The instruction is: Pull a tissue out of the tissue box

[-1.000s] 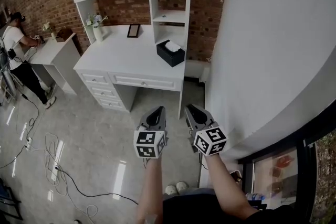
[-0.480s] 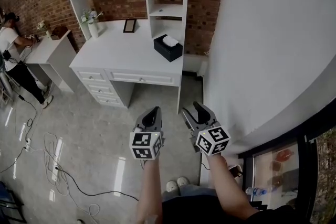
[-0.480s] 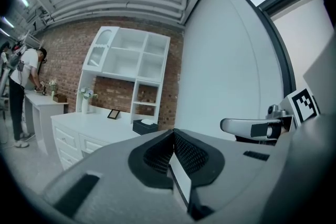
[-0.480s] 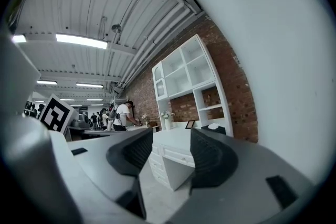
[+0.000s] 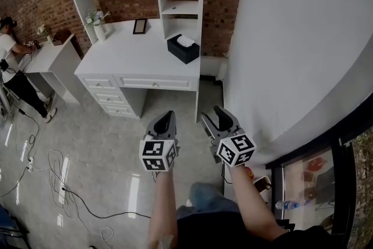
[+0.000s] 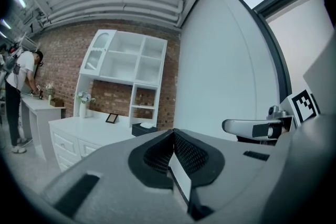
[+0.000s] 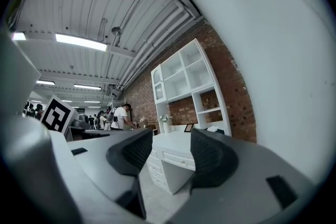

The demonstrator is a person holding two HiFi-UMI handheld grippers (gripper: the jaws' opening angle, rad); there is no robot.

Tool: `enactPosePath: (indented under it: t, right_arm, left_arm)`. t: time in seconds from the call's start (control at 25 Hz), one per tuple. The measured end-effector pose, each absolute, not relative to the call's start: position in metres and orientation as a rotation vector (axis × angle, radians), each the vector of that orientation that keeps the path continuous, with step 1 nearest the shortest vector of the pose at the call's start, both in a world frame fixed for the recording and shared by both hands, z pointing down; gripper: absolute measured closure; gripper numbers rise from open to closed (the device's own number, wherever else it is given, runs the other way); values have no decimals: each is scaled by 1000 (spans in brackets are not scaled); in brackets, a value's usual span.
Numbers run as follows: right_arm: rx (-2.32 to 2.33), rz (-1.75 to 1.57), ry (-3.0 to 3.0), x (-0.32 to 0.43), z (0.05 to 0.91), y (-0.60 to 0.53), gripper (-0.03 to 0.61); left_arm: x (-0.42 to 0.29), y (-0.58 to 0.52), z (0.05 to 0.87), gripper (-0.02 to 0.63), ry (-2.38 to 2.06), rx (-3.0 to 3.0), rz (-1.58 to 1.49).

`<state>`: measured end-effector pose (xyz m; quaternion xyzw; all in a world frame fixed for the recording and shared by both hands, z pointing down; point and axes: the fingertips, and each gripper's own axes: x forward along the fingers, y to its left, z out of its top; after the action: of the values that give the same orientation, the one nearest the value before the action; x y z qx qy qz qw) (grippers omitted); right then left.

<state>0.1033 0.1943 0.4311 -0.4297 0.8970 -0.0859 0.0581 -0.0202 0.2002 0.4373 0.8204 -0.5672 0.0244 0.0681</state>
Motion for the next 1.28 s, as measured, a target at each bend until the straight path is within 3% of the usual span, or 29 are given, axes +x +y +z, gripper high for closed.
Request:
enactPosePath:
  t: [0.76, 1.28]
  right_arm:
    - [-1300, -149, 2634, 104, 412, 133, 371]
    - [-1328, -158, 2668, 75, 422, -41, 371]
  left_arm:
    - [-25, 131, 414, 606, -1722, 2593, 40]
    - [-48, -35, 434, 606, -1693, 2589, 103]
